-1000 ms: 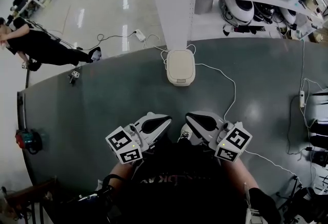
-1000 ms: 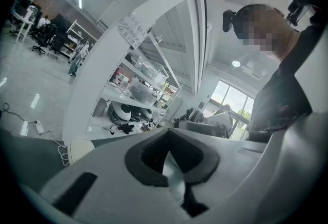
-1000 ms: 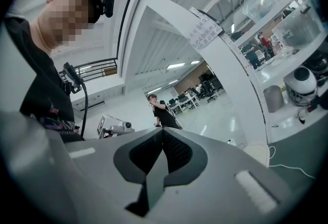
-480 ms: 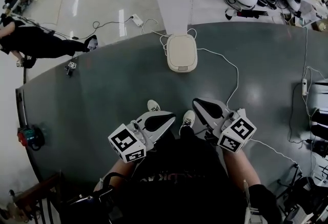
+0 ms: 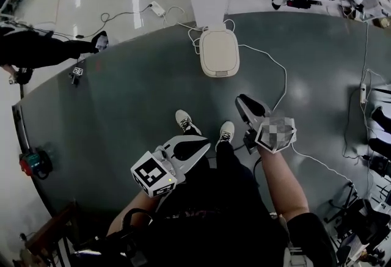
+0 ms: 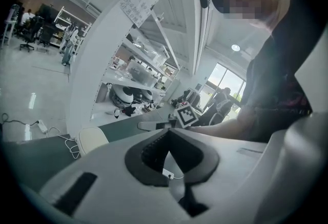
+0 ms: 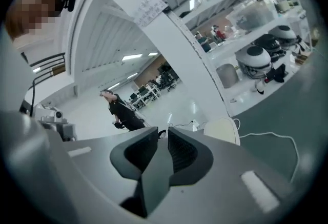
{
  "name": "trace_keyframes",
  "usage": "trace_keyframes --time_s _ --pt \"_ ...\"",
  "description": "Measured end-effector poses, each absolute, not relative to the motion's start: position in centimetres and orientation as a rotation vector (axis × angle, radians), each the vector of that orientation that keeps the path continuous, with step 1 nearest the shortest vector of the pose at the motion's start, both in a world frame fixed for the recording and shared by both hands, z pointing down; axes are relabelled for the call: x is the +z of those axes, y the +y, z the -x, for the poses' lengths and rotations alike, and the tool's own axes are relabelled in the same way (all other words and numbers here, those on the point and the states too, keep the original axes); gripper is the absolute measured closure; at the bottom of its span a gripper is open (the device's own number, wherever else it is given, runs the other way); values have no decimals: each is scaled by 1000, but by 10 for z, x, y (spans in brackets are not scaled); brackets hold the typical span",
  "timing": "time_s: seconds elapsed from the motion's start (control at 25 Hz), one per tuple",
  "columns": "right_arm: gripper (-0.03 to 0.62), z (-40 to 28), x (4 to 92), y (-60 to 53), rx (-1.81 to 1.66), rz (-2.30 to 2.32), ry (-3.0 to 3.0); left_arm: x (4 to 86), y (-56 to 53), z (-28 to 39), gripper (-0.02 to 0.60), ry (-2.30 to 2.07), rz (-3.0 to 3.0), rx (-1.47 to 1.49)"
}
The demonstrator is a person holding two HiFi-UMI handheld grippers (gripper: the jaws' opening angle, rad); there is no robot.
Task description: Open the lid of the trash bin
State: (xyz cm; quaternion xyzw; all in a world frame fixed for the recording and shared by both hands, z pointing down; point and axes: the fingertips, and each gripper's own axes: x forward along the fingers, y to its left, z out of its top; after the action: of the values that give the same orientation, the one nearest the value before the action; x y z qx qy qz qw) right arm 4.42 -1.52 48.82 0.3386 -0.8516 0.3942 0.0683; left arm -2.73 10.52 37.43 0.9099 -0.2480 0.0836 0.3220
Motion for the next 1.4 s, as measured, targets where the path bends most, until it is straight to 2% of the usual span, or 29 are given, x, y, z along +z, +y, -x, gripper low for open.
trace_keyframes --time_s 0.32,0.76,1.04,1.4 --pt "499 -42 632 -72 1703 -1289 -2217 426 95 41 577 -556 -2330 281" --pt "473 -28 831 -76 1893 -1383 -1697 506 88 95 577 -549 -2248 417" --pt "459 -31 897 -100 2001 -1531 -1544 545 98 115 577 -570 -2182 471" --pt "451 -33 928 -113 2061 -1653 -1398 561 104 123 577 -598 -2113 436"
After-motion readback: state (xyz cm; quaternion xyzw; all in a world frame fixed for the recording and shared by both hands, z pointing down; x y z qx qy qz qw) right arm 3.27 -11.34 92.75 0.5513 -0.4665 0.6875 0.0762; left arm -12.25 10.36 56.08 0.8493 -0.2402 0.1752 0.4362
